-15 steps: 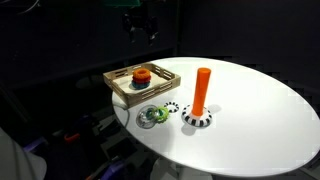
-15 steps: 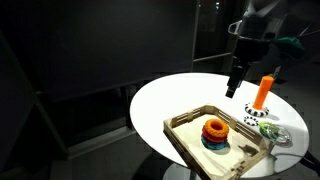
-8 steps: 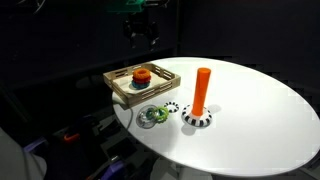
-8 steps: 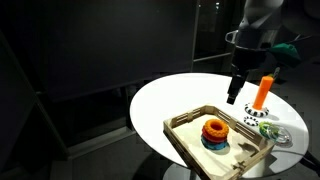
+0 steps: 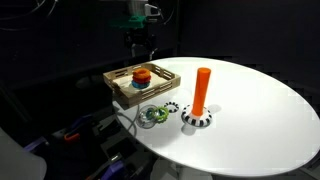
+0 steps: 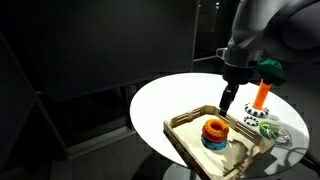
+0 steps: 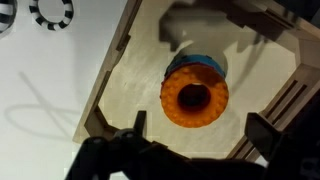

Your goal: Put the orange ring on the table.

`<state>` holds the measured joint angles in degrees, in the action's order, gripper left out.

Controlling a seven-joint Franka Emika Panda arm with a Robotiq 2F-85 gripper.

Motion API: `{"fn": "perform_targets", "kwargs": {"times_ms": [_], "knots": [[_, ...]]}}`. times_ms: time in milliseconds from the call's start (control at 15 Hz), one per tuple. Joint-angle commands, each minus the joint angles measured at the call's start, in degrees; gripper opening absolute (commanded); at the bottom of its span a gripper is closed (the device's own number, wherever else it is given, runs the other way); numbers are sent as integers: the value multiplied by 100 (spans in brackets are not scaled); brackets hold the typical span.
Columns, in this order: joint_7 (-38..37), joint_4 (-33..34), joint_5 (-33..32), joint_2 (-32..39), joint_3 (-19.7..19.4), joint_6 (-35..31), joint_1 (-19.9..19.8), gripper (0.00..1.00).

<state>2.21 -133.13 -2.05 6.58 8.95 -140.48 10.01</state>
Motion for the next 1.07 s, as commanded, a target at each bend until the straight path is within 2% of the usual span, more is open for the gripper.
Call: {"fn": "perform_targets", "kwargs": {"times_ms": [0,333,1000], "knots": [[-143,242,-155,424,26,-259,64,100],[-293,348,-377,857,-48,-499,163,100],[-534,460,-563,1233,-132,-498,241,100]]}}
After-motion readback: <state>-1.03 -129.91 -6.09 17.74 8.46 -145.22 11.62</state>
